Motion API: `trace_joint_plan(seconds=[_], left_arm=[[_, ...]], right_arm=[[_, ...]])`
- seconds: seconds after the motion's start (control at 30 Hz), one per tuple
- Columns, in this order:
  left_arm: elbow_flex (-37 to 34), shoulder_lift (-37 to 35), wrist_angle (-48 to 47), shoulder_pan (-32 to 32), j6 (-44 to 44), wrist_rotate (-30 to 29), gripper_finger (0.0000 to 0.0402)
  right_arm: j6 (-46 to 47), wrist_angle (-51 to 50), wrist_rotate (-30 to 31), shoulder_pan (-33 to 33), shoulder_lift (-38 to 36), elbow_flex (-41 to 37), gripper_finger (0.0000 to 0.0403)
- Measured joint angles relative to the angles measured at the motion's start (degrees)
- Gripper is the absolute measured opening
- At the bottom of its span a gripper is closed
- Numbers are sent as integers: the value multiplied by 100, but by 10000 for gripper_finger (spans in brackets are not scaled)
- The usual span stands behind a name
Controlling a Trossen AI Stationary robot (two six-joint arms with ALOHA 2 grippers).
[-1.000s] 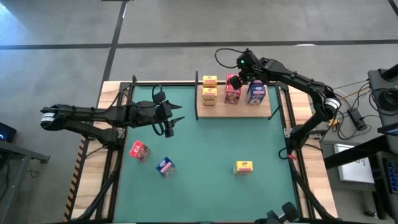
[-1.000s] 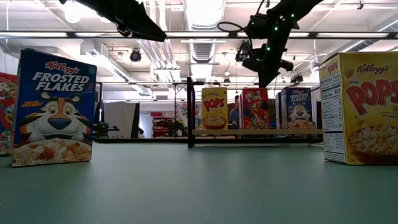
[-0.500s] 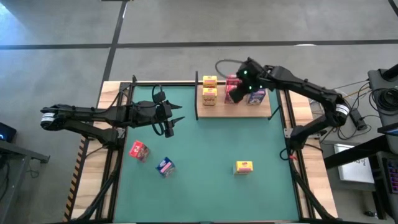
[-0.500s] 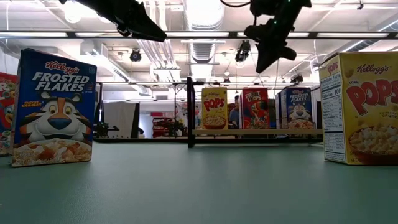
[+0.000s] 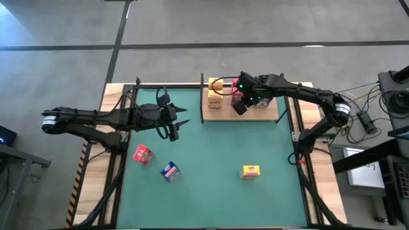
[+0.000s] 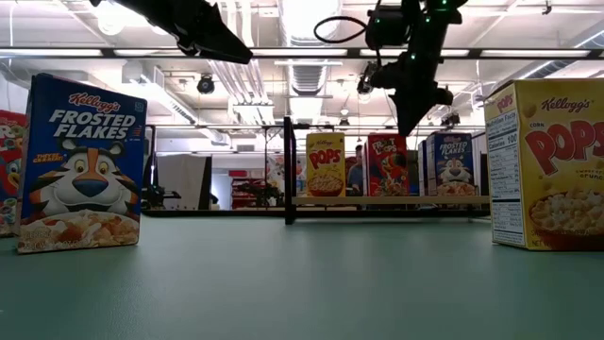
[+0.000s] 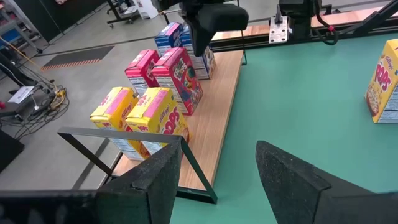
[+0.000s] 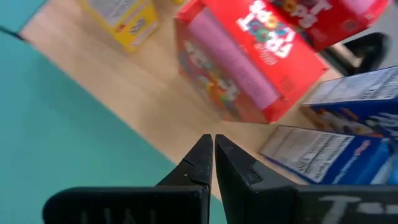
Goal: Stack cereal on shelf
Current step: Put the top red cereal box on the shelf aligned with the other red cereal box
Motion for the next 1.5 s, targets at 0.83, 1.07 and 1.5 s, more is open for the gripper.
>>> trace_joint_plan(seconds=[0.83, 1.07, 1.5], left_arm=[[0, 0, -2, 1, 0, 0, 192], [0, 0, -22, 0, -17, 0, 192], [0, 0, -23, 1, -20, 0, 192]], right_arm=[[-134, 48, 913, -48, 74, -2, 9], [-152, 44, 873, -48, 97, -4, 9], [-114, 752, 299, 44, 324, -118, 9]])
